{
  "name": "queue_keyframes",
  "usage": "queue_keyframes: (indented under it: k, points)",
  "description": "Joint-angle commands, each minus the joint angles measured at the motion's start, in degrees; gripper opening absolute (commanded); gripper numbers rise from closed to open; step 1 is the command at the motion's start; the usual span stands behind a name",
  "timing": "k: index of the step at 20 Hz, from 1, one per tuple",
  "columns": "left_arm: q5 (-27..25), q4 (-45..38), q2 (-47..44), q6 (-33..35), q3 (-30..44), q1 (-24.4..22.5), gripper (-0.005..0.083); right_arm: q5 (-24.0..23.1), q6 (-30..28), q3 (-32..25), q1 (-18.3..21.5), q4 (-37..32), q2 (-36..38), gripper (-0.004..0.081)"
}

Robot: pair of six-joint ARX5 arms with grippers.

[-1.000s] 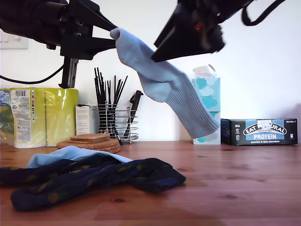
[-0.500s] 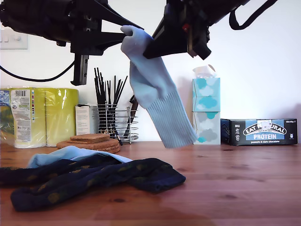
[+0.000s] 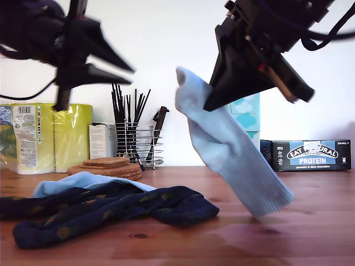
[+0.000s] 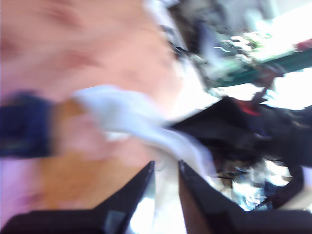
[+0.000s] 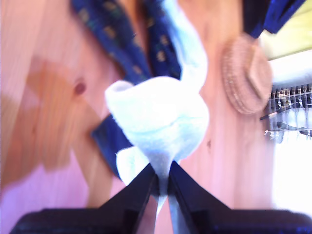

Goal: Pair up the socks based on colour and pattern, by placing each sock on top of its pair

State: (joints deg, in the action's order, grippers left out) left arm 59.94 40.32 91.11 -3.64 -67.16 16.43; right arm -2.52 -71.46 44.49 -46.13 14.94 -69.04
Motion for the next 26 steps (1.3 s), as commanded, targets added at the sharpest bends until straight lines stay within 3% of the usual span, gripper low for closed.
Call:
queue_keyframes:
  k: [1,3,5,8,9,13,15,16,18,19,21,23,26]
  points:
    - [-2.4,1.05,-0.26,2.49,0.04,0.68,0.0072,0.0,-6.08,-0.57,1.22,0.76,-0.7,-0.0013]
    - [-3.67,1.75,-0.26,3.78,0.04,0.39,0.0072,0.9,-11.89,-0.57,2.6,3.15,-0.92,-0.0013]
    - [-3.98,2.08,-0.26,4.13,0.04,0.35,0.0072,2.82,-13.68,-0.57,2.93,8.15,-0.98,0.0018]
    - [-4.11,1.6,-0.26,4.13,0.04,0.35,0.0072,3.48,-13.57,-0.55,2.75,13.75,-0.96,0.0264]
    - [-4.13,1.62,-0.26,4.13,0.04,0.35,0.0072,3.45,-13.38,-0.55,2.56,14.53,-0.92,0.03]
    - [-4.11,1.51,-0.26,4.13,0.04,0.35,0.0072,2.23,-11.58,-0.48,2.1,16.7,0.17,0.0316]
    - [-4.13,1.05,-0.26,4.13,0.04,0.35,0.0072,-0.87,-1.92,0.87,1.49,18.95,1.27,0.0245]
    - [-4.15,0.85,-0.26,4.13,0.04,0.35,0.0072,-1.79,5.84,2.16,1.14,20.7,1.9,0.016]
    - [-4.28,0.0,-0.26,4.72,0.04,0.35,0.0072,-2.58,27.5,5.42,1.16,22.8,2.36,-0.0021]
    - [-5.22,-0.07,-0.26,7.08,0.04,0.35,0.0071,-2.54,40.83,7.04,1.22,23.47,2.36,-0.0011]
    - [-9.09,0.74,-0.26,15.39,0.07,0.35,0.0004,-2.58,59.56,7.89,2.01,23.19,2.89,-0.0011]
    - [-13.49,1.18,-0.35,20.9,0.07,0.24,-0.0021,-2.82,69.57,7.41,3.34,22.8,4.48,-0.0011]
    - [-19.89,-2.99,-2.01,23.56,0.2,-1.51,-0.0021,-5.95,76.02,5.35,5.14,18.73,9.35,-0.0011]
